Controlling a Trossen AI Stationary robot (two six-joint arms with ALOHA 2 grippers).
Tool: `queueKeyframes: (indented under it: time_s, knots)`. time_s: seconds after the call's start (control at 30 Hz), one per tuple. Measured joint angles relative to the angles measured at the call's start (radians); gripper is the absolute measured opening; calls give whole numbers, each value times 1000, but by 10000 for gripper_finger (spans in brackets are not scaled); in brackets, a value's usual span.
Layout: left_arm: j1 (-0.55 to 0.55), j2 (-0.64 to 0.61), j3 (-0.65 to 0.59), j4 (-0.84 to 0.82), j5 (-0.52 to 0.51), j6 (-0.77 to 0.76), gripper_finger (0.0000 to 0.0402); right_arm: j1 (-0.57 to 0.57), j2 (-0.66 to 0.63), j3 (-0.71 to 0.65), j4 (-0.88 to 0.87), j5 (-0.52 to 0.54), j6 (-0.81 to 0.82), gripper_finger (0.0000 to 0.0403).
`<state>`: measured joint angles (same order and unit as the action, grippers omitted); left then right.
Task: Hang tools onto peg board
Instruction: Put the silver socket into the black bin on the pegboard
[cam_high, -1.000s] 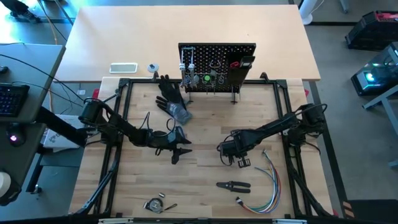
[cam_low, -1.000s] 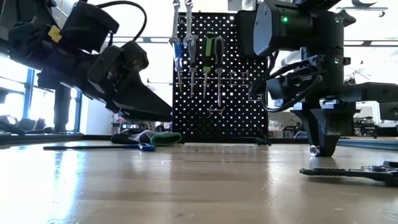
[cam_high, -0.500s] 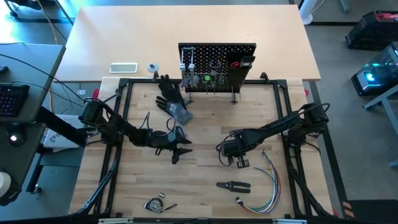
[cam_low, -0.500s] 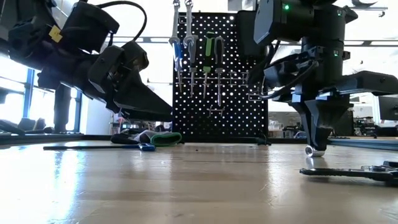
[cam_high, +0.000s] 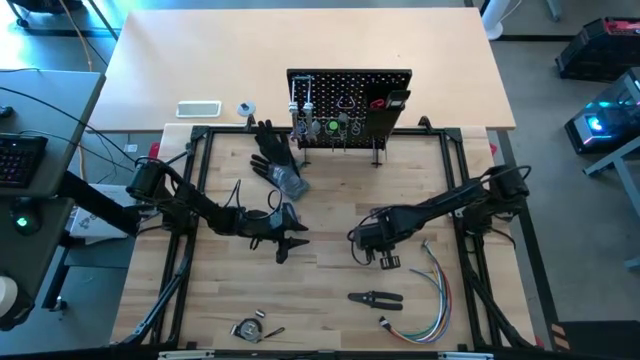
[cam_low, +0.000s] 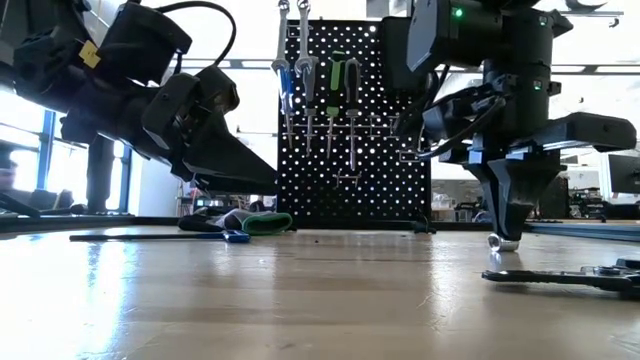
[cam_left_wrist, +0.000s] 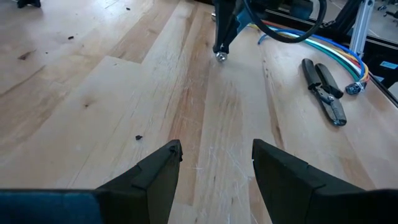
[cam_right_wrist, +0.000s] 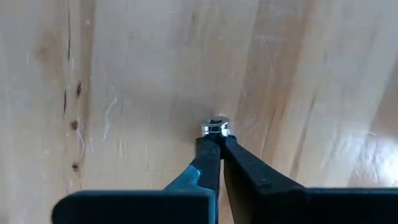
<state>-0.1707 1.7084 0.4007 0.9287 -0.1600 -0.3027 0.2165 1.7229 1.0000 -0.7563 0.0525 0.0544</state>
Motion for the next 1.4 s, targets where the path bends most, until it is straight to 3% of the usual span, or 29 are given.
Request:
queueKeyframes:
  time_s: [0.2, 0.33, 0.53, 0.63, 0.8, 0.9, 1.17, 1.4]
  knots:
    - [0, 0, 0, 3, 0, 15, 193, 0, -61, 0, -17, 81, 62, 47]
    - [0, 0, 0, 5, 0, 21, 193, 2, -120, 1, -19, 113, 198, 86]
    - [0, 0, 0, 5, 0, 36, 193, 117, -134, -28, 75, 244, 657, 123]
    - [0, 0, 0, 4, 0, 66, 193, 230, -133, -100, 169, 370, 883, 133]
    - [0, 0, 0, 3, 18, 107, 193, 401, -133, -182, 182, 538, 1298, 144]
    - [0, 0, 0, 4, 19, 138, 193, 468, -111, -212, 212, 649, 1464, 161]
    - [14, 0, 0, 11, 20, 149, 193, 461, 44, -275, 406, 689, 1533, 212]
    - [14, 0, 0, 12, 20, 132, 193, 454, 105, -261, 389, 756, 1620, 222]
